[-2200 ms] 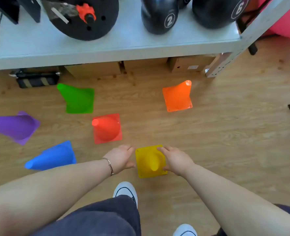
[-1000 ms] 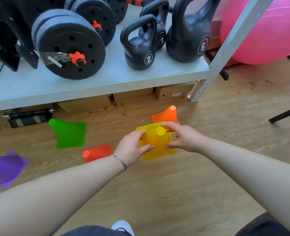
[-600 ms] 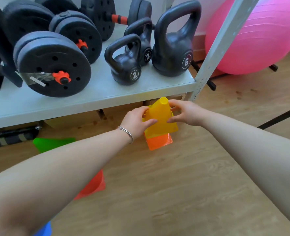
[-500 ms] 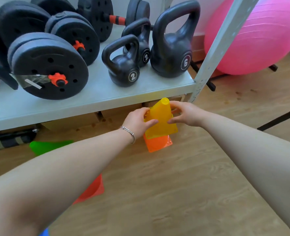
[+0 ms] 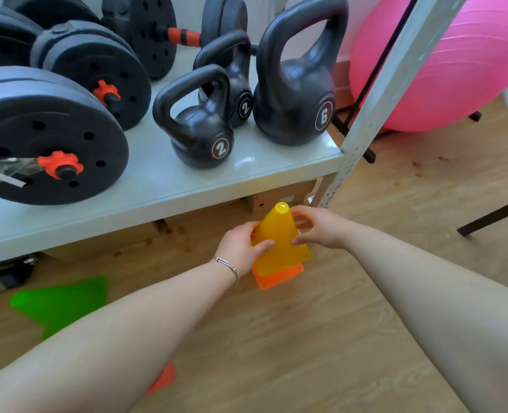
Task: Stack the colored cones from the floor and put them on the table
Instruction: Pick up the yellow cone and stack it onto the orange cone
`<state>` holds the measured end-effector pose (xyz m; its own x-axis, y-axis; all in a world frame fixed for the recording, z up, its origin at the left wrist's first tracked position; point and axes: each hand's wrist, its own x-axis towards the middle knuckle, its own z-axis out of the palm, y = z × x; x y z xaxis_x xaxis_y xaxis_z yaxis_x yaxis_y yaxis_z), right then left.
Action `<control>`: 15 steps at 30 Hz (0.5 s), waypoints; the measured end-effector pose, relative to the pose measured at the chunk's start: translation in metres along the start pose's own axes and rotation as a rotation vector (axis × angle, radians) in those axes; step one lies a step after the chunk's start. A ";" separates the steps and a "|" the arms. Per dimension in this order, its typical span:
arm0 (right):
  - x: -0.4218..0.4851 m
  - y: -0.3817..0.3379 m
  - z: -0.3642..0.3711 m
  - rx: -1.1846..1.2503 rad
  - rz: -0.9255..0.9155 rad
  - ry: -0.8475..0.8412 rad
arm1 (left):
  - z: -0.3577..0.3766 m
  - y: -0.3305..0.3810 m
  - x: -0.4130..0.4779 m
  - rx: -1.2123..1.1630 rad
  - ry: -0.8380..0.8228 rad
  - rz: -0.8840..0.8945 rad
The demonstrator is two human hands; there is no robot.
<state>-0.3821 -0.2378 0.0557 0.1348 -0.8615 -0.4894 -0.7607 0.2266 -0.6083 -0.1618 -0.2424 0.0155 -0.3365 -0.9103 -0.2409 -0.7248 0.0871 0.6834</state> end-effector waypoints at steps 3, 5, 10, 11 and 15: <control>0.005 0.003 0.009 0.010 0.016 0.017 | 0.004 -0.006 0.005 0.013 -0.013 -0.006; 0.009 0.003 0.014 -0.001 0.022 0.021 | 0.007 -0.009 0.007 0.021 -0.024 -0.018; 0.016 0.006 0.020 -0.076 0.055 0.014 | 0.017 -0.013 0.010 -0.002 -0.036 -0.062; 0.018 0.006 0.022 -0.099 0.068 0.014 | 0.020 -0.014 0.010 0.000 -0.037 -0.072; 0.022 0.011 0.035 -0.157 0.116 0.003 | 0.033 -0.019 0.006 0.005 -0.061 -0.111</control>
<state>-0.3650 -0.2387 0.0161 0.0385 -0.8351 -0.5488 -0.8607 0.2513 -0.4427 -0.1693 -0.2365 -0.0218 -0.2893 -0.8884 -0.3565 -0.7628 -0.0111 0.6466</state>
